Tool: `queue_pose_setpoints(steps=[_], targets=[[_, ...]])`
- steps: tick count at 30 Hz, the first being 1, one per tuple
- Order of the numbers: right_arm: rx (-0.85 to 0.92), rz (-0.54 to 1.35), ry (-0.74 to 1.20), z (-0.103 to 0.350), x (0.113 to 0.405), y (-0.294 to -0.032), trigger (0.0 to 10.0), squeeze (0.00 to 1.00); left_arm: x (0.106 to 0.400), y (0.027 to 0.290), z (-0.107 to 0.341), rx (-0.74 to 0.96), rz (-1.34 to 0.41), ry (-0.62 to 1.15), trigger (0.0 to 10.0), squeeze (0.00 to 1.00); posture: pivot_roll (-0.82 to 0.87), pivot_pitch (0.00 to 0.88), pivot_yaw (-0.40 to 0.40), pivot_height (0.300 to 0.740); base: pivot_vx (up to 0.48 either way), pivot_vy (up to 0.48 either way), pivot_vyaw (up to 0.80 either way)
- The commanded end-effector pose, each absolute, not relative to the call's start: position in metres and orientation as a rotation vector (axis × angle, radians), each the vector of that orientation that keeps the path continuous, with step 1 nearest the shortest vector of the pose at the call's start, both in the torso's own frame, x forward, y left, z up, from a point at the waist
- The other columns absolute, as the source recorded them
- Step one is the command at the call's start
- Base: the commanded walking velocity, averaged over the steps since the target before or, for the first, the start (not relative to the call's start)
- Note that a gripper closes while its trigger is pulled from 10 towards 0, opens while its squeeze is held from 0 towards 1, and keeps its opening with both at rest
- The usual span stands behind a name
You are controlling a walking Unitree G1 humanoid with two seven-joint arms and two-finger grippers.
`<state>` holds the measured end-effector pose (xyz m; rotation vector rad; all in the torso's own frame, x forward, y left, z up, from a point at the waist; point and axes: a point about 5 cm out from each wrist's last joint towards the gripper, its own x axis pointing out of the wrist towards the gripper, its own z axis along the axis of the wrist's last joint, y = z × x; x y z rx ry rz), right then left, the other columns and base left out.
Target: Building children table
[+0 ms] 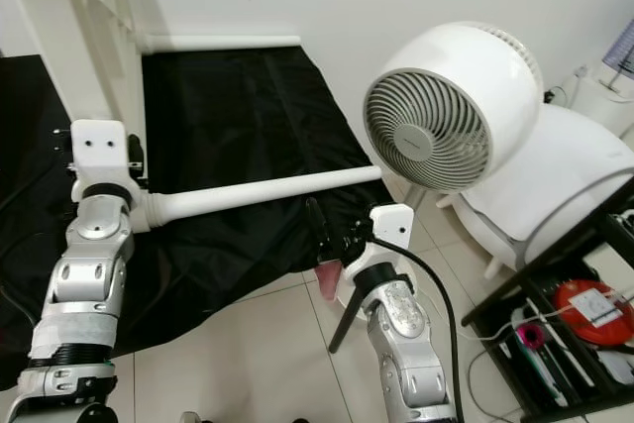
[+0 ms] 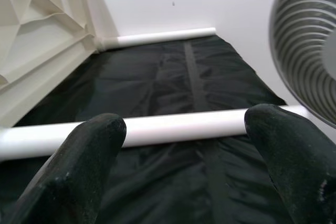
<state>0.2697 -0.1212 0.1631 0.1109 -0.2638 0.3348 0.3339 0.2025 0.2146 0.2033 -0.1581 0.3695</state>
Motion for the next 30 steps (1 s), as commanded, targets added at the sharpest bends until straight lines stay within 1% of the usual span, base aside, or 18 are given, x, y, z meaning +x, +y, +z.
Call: queue_pose_setpoints(steps=[1, 14, 15, 19, 24, 30], targets=[[0.106, 0.336, -0.251, 0.162, 0.268, -0.123, 10.0, 0.00, 0.327, 0.225, 0.217, 0.244, 0.510, -0.151, 0.0, 0.00, 0.02, 0.144, -0.053, 0.740, 0.000, 0.000, 0.00], [0.096, 0.355, -0.244, 0.163, 0.269, -0.123, 10.0, 0.00, 0.322, 0.237, 0.224, 0.210, 0.560, -0.166, 0.0, 0.00, 0.02, 0.138, -0.066, 0.740, 0.000, 0.000, 0.00], [0.096, 0.357, -0.243, 0.163, 0.268, -0.122, 10.0, 0.00, 0.323, 0.236, 0.223, 0.204, 0.548, -0.156, 10.0, 0.00, 0.02, 0.139, -0.068, 0.740, 0.000, 0.000, 0.00], [0.093, 0.362, -0.238, 0.162, 0.267, -0.122, 10.0, 0.00, 0.327, 0.226, 0.222, 0.207, 0.494, -0.143, 10.0, 0.00, 0.02, 0.140, -0.064, 0.740, 0.000, 0.000, 0.00], [0.093, 0.363, -0.236, 0.162, 0.267, -0.122, 10.0, 0.00, 0.327, 0.224, 0.220, 0.202, 0.481, -0.137, 10.0, 0.00, 0.02, 0.140, -0.062, 0.740, 0.000, 0.000, 0.00], [0.085, 0.374, -0.222, 0.159, 0.268, -0.125, 10.0, 0.00, 0.331, 0.219, 0.210, 0.143, 0.396, -0.097, 10.0, 0.00, 0.03, 0.145, -0.057, 0.740, 0.000, 0.000, 0.00]])
